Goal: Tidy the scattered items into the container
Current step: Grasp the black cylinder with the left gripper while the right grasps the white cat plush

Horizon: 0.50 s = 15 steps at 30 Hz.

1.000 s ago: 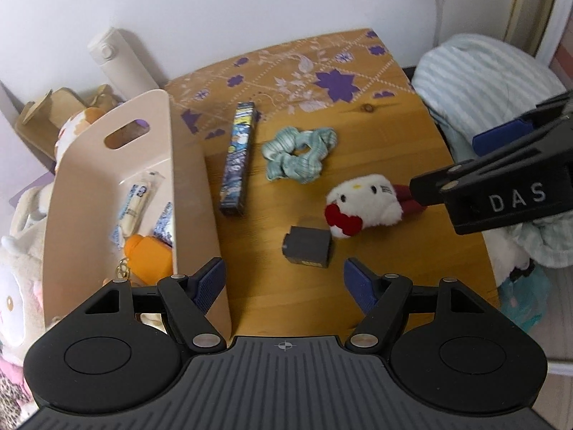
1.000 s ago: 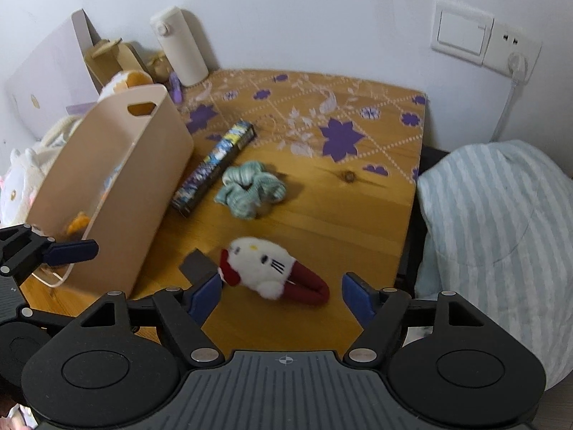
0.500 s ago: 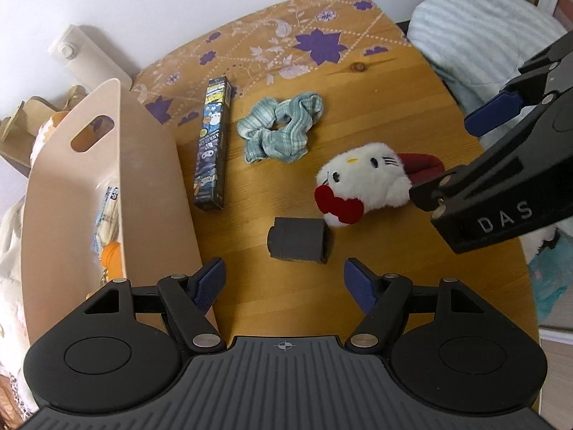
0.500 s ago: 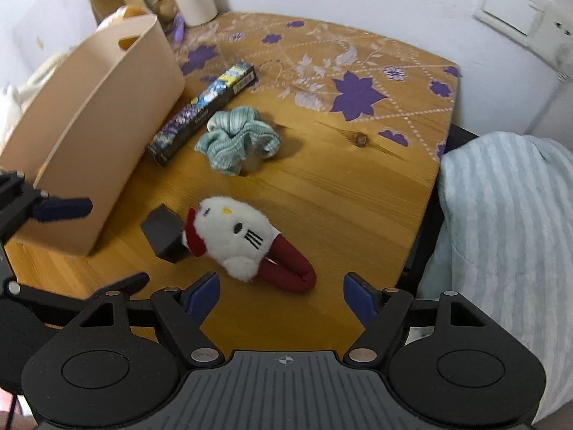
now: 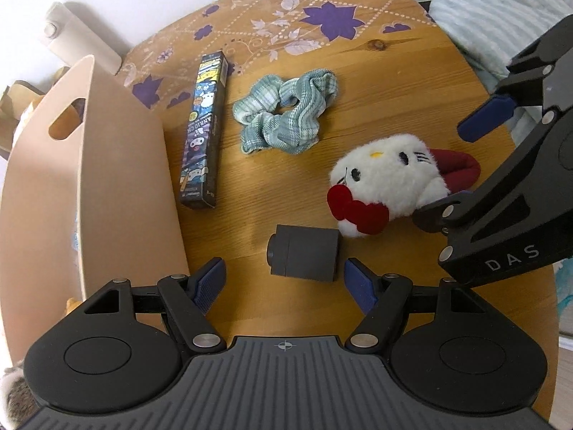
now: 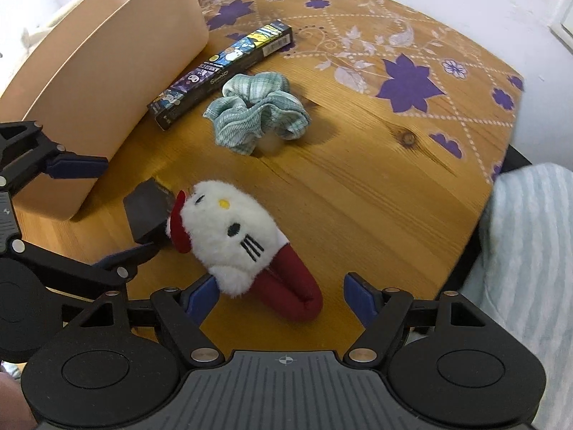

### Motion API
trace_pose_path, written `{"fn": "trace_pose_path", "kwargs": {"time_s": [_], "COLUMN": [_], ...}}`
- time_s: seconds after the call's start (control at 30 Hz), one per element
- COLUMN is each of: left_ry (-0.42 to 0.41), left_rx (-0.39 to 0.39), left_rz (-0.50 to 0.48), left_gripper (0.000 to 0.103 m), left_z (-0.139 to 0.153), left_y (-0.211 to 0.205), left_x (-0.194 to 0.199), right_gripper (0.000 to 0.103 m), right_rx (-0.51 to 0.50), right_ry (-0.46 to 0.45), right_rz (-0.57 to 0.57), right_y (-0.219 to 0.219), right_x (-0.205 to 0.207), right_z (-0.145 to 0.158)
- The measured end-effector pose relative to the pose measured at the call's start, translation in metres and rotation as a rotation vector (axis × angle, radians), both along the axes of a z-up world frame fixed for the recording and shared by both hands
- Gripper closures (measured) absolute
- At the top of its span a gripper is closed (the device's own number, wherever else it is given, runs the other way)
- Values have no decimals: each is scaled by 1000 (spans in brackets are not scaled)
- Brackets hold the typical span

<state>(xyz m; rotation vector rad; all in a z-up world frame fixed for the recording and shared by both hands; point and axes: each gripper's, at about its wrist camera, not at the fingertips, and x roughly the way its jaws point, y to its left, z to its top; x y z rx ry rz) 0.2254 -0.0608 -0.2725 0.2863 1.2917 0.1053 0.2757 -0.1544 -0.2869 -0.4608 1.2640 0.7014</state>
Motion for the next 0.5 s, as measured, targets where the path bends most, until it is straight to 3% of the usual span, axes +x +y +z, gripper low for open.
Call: {"fn": "trace_pose_path", "kwargs": {"time_s": [0.37, 0.43, 0.5], "left_ry": [-5, -14, -22], "left_rx": [-12, -24, -44], "left_rz": [-11, -4, 1], "left_gripper": [28, 28, 34], "left_z": [-14, -14, -14], "left_y": [6, 7, 7], "left_x": [13, 13, 12], "right_gripper": [25, 29, 45], "right_rx": [58, 73, 85], "right_ry": [-13, -8, -10], "right_rz": [56, 59, 73], "right_y": [11, 12, 14], "right_x": [12, 14, 14], "right_z": [-7, -8, -7]}}
